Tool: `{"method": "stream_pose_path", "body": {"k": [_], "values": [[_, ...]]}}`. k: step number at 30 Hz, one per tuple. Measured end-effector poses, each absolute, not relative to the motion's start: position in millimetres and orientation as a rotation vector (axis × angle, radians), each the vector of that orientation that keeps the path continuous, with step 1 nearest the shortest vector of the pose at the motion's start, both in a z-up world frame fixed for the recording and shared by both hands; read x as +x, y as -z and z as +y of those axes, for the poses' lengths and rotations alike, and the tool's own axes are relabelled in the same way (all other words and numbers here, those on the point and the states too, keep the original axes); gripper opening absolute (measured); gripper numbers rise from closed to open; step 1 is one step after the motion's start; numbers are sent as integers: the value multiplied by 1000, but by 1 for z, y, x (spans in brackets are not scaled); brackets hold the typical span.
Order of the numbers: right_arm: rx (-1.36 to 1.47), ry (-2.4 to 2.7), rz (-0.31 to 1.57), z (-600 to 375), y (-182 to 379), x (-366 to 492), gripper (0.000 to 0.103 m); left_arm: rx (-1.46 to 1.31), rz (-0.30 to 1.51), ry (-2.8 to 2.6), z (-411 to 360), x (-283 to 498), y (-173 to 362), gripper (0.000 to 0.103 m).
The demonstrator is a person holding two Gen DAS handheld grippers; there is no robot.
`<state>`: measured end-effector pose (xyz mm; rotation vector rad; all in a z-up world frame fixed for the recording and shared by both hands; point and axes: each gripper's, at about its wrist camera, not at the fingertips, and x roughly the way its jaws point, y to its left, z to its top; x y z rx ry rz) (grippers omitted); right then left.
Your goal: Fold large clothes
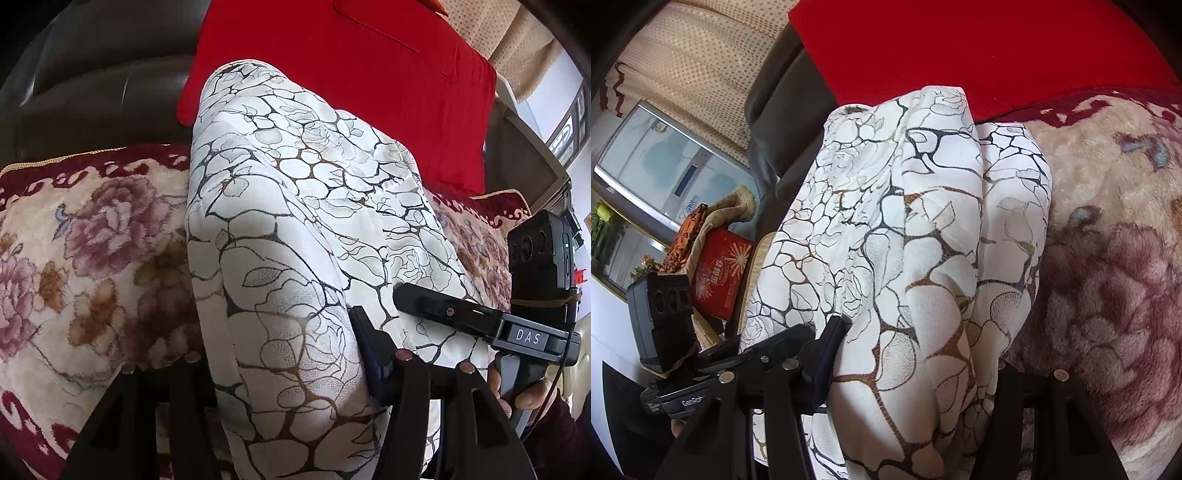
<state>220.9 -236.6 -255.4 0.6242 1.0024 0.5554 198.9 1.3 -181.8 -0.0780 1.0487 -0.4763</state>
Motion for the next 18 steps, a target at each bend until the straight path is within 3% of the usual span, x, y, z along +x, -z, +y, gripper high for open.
{"method": "stream_pose_path", "body": {"k": [6, 18], "values": [[636, -527, 1009, -235, 257, 223, 58, -65, 1051, 473, 12, 199, 184, 62], [558, -375, 974, -239, 240, 197, 69, 59, 965, 372, 24, 175, 169, 80]]}}
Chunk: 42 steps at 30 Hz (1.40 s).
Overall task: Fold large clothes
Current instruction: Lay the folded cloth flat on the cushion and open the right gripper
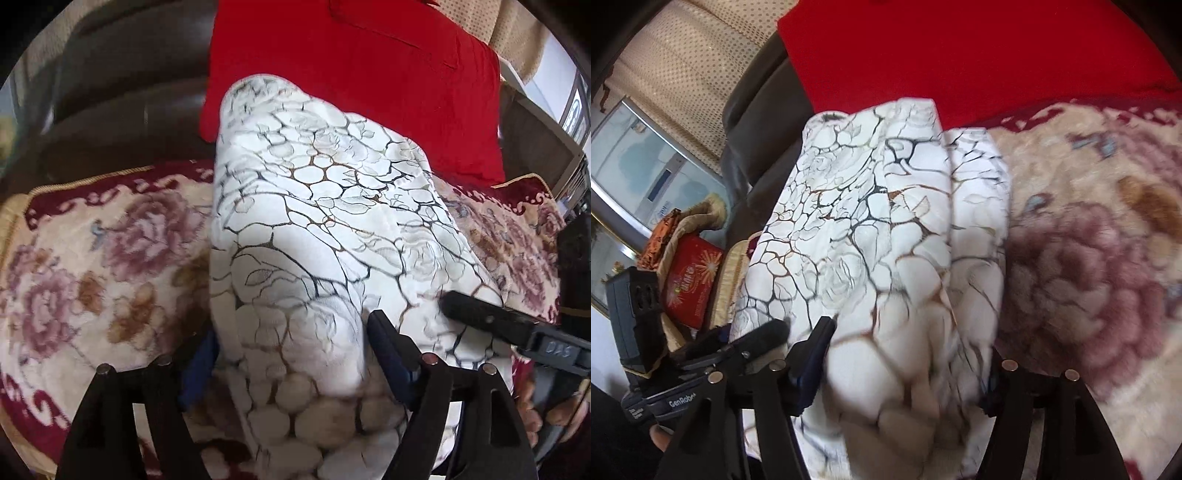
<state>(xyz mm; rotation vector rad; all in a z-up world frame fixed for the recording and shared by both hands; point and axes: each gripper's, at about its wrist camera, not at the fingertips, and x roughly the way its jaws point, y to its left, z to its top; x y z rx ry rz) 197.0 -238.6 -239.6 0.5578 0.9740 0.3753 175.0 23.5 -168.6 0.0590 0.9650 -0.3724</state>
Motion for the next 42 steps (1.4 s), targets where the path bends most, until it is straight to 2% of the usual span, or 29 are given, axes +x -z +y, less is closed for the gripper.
{"method": "stream_pose_path", "body": {"k": [9, 12, 16, 20, 22, 37, 42], "values": [[500, -326, 837, -265, 190, 152, 69, 132, 826, 235, 49, 131, 139, 80], [472, -366, 801, -255, 175, 143, 65, 139, 824, 179, 63, 126, 145, 80], [437, -418, 835, -233, 182, 143, 61, 205, 849, 115, 64, 132, 165, 80], [434, -404, 972, -215, 223, 157, 61, 251, 849, 94, 58, 135, 175, 80], [442, -397, 973, -216, 229, 159, 61, 268, 836, 80, 56, 134, 176, 80], [464, -370, 953, -234, 189, 135, 61, 243, 826, -85, 59, 103, 151, 81], [438, -371, 921, -234, 173, 121, 61, 226, 785, -96, 59, 81, 132, 86]]}}
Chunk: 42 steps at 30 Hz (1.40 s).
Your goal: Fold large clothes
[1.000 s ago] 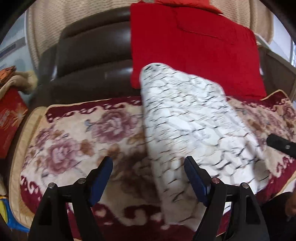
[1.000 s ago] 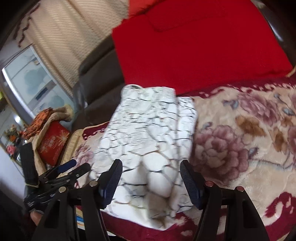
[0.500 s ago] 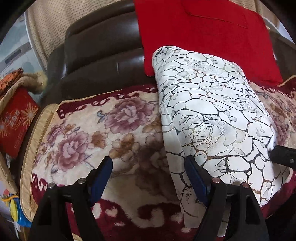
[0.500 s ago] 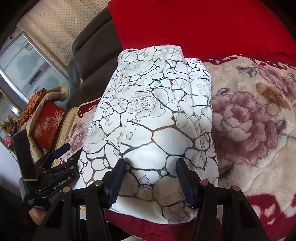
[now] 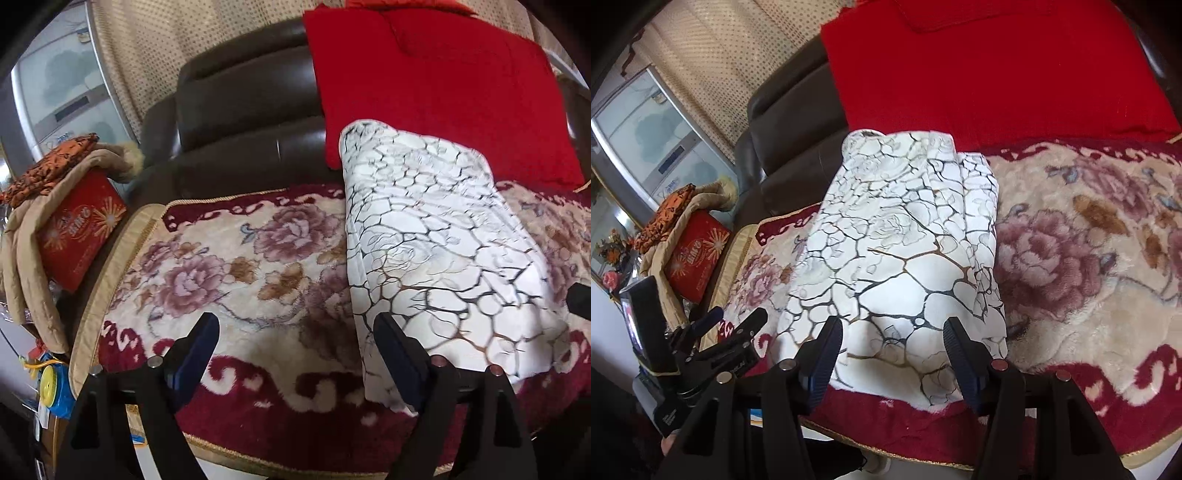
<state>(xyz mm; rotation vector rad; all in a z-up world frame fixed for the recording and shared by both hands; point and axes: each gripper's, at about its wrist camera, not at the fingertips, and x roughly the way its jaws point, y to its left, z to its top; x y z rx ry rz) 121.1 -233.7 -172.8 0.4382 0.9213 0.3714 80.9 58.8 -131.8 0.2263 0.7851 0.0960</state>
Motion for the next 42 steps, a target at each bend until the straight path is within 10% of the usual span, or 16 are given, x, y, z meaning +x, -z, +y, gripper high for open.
{"method": "stream_pose_path", "body": {"k": [42], "values": [[297, -332, 682, -247, 33, -8, 71, 192, 524, -147, 41, -57, -22, 87]]}}
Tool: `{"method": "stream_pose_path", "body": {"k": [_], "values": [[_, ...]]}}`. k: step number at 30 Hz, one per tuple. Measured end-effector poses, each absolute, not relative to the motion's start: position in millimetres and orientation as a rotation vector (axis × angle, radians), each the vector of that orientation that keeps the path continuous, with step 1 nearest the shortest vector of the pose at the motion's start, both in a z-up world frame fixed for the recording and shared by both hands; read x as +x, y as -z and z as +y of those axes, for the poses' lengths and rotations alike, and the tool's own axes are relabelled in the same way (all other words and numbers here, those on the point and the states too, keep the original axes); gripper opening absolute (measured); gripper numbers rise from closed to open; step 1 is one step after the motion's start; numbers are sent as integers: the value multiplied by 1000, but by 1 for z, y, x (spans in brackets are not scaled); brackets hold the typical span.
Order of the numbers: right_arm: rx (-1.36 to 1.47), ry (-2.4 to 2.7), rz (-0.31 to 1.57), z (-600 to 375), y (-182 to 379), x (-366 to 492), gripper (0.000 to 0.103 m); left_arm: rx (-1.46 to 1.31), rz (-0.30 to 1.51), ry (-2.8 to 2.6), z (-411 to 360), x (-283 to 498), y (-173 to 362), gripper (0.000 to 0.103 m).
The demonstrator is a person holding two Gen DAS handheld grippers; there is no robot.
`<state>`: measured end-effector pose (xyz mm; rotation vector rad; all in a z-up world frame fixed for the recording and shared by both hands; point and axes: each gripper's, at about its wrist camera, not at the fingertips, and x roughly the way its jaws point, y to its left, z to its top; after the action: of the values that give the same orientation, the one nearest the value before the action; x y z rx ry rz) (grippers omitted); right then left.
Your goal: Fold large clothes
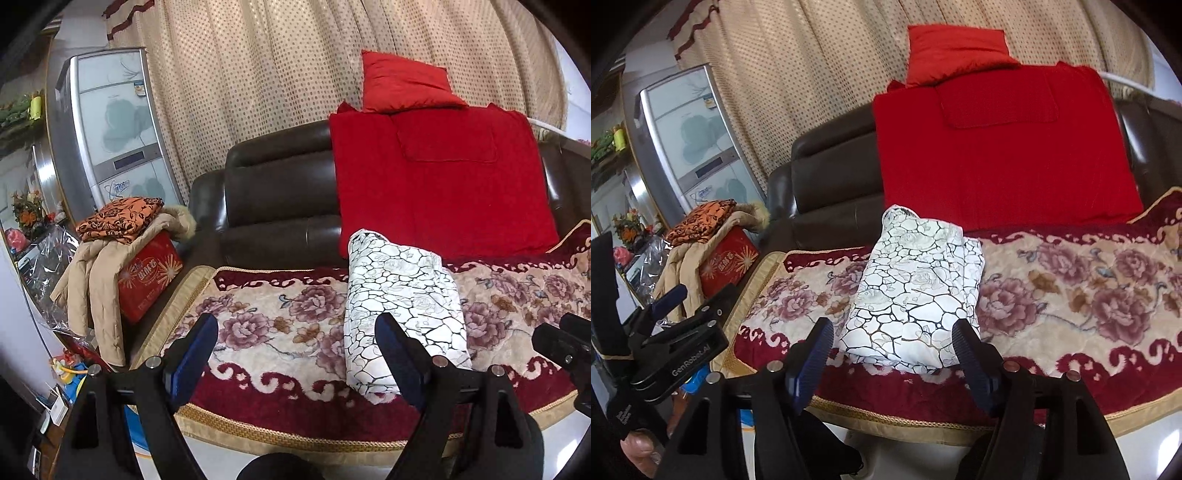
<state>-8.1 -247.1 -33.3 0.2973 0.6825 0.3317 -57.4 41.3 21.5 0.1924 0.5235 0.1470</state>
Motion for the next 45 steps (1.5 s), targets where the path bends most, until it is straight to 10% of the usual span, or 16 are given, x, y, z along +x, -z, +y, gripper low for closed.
{"method": "stream_pose_path", "body": {"k": [45], "values": [[321, -312, 583, -265, -14, -71, 72, 170, 366, -151, 34, -144, -85, 103]]}}
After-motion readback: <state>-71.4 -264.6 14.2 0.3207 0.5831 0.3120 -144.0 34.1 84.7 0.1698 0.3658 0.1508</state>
